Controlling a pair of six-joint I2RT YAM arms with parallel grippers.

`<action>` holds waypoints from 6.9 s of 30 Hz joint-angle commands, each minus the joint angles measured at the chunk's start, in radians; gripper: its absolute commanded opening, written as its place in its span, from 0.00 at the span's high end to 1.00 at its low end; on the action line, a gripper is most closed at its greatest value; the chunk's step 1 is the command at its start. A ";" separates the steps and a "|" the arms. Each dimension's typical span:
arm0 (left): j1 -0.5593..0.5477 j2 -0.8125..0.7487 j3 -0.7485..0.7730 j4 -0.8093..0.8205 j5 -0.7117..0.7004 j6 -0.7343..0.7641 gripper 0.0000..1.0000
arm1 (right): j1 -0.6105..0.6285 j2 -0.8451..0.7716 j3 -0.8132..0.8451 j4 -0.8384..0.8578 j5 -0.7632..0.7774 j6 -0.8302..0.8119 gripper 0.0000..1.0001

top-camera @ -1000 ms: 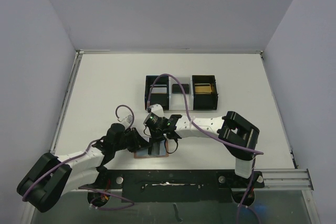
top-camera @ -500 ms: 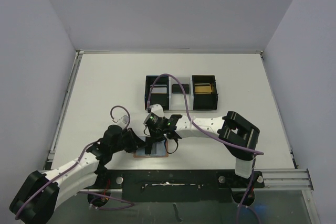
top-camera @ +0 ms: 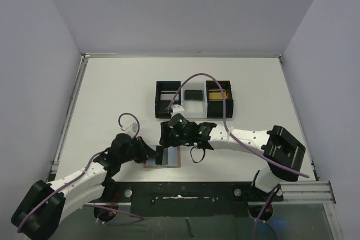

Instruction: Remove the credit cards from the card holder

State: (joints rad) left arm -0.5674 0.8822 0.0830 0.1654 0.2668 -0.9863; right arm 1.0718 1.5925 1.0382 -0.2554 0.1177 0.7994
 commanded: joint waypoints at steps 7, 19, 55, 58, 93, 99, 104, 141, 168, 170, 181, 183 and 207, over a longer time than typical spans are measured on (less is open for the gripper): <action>0.005 -0.001 -0.023 0.085 0.019 -0.027 1.00 | 0.005 0.052 -0.249 0.416 -0.161 0.280 0.56; 0.006 0.061 -0.062 0.245 0.104 -0.104 0.79 | -0.009 0.083 -0.348 0.539 -0.175 0.367 0.62; 0.011 -0.085 0.158 0.209 0.107 -0.005 1.00 | -0.280 -0.411 -0.520 0.522 -0.225 0.091 0.35; 0.008 -0.043 0.156 0.318 0.141 -0.032 1.00 | -0.308 -0.476 -0.570 0.599 -0.265 0.086 0.29; -0.040 0.107 0.132 0.831 0.316 -0.194 1.00 | -0.320 -0.348 -0.600 1.222 -0.685 0.207 0.84; -0.039 0.080 0.131 0.784 0.318 -0.173 1.00 | -0.320 -0.386 -0.617 1.221 -0.692 0.197 0.88; -0.038 0.060 0.130 0.769 0.316 -0.166 1.00 | -0.320 -0.416 -0.624 1.227 -0.709 0.197 0.94; -0.020 -0.235 0.570 -0.566 -0.420 0.412 0.30 | -0.283 -0.377 -0.232 0.359 0.323 -1.081 1.00; -0.019 -0.245 0.593 -0.570 -0.417 0.470 0.28 | -0.394 0.139 0.078 0.386 0.135 -1.493 1.00; -0.018 -0.265 0.585 -0.559 -0.409 0.475 0.28 | -0.402 0.162 0.081 0.417 0.133 -1.516 1.00; -0.018 -0.297 0.578 -0.550 -0.417 0.497 0.27 | -0.421 0.297 0.154 0.439 0.146 -1.687 0.99; -0.017 -0.294 0.582 -0.553 -0.418 0.501 0.27 | -0.418 0.320 0.167 0.426 0.141 -1.722 0.96; 0.011 -0.253 0.580 -0.547 -0.385 0.509 0.27 | -0.454 0.390 0.227 0.350 0.147 -1.734 0.75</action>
State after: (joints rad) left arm -0.5674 0.6186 0.6350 -0.4419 -0.1448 -0.4923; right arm 0.6193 2.0029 1.2243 0.1139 0.2699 -0.9531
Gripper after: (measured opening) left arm 0.727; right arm 0.230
